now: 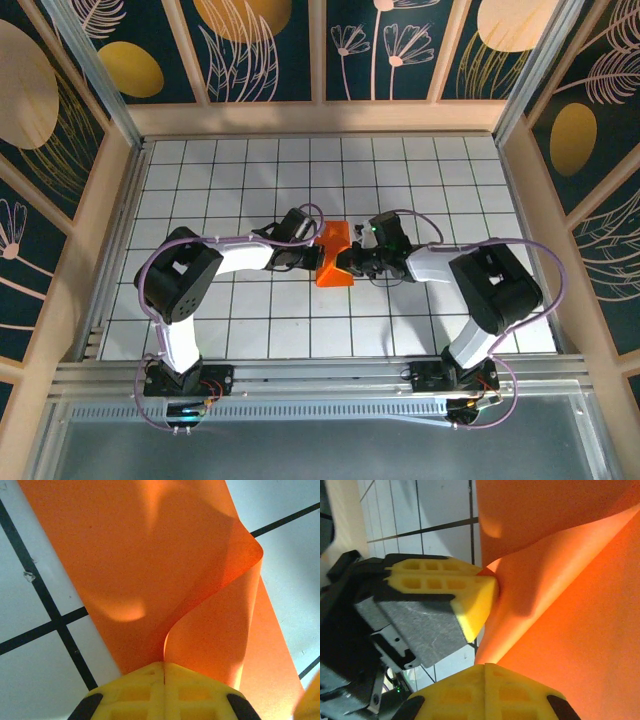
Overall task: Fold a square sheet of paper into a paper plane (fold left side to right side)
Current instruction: Fold the triangle a second time at the center of the table.
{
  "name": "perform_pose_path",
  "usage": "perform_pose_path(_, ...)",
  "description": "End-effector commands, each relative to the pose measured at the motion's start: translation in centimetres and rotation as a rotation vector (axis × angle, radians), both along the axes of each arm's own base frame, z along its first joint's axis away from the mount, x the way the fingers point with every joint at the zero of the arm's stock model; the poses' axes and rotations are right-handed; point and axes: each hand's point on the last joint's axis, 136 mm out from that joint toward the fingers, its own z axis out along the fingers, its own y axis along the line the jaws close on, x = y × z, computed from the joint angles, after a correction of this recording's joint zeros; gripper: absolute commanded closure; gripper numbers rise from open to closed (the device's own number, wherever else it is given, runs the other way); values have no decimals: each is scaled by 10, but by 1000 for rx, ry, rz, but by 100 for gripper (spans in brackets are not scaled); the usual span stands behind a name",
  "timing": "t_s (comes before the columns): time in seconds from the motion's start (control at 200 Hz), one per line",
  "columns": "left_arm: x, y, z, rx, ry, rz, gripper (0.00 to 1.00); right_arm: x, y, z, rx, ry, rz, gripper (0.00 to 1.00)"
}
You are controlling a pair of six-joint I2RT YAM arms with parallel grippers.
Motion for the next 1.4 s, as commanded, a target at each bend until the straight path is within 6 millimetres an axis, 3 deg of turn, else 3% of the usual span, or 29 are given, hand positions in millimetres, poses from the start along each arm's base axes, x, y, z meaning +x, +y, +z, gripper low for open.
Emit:
perform_pose_path(0.0, -4, 13, -20, 59, 36, 6, 100, 13, 14, 10, 28, -47, -4, 100)
perform_pose_path(0.605, -4, 14, -21, 69, 34, 6, 100, 22, 15, -6, -19, -39, -36, 100)
perform_pose_path(1.391, -3, 14, -21, 79, 31, 5, 100, 16, -7, -38, -189, 15, -63, 100)
